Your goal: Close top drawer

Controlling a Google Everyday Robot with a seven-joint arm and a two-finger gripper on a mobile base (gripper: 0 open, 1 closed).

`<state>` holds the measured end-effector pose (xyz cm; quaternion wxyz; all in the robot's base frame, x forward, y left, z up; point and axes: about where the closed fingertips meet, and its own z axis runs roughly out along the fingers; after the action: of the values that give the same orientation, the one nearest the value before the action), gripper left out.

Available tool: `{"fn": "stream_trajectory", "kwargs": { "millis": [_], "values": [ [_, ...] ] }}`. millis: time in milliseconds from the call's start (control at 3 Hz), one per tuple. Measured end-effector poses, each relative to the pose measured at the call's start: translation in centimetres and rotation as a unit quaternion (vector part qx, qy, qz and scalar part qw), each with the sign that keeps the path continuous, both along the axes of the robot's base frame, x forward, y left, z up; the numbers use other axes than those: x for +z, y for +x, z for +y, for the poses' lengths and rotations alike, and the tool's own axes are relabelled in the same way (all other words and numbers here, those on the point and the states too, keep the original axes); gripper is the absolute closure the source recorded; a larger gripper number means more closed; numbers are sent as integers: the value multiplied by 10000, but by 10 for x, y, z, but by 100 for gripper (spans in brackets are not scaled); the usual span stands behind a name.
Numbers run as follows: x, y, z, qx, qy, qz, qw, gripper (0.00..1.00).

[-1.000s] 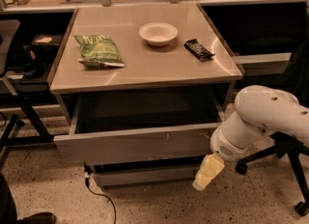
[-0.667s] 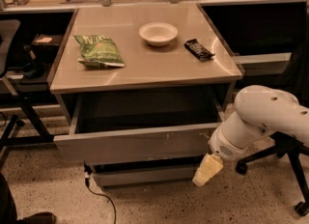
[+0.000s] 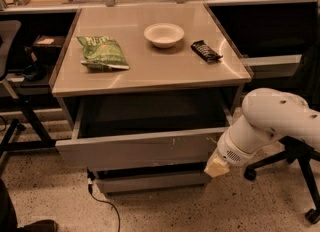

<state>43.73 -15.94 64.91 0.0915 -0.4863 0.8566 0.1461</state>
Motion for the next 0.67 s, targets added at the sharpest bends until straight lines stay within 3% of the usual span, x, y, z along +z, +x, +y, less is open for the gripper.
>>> {"fn": "stream_trajectory", "kwargs": {
  "millis": [333,667],
  "values": [
    [-4,26,17,154,94,-122,9998,89],
    [-6,72,55,502,105,-337,9981,100]
  ]
}}
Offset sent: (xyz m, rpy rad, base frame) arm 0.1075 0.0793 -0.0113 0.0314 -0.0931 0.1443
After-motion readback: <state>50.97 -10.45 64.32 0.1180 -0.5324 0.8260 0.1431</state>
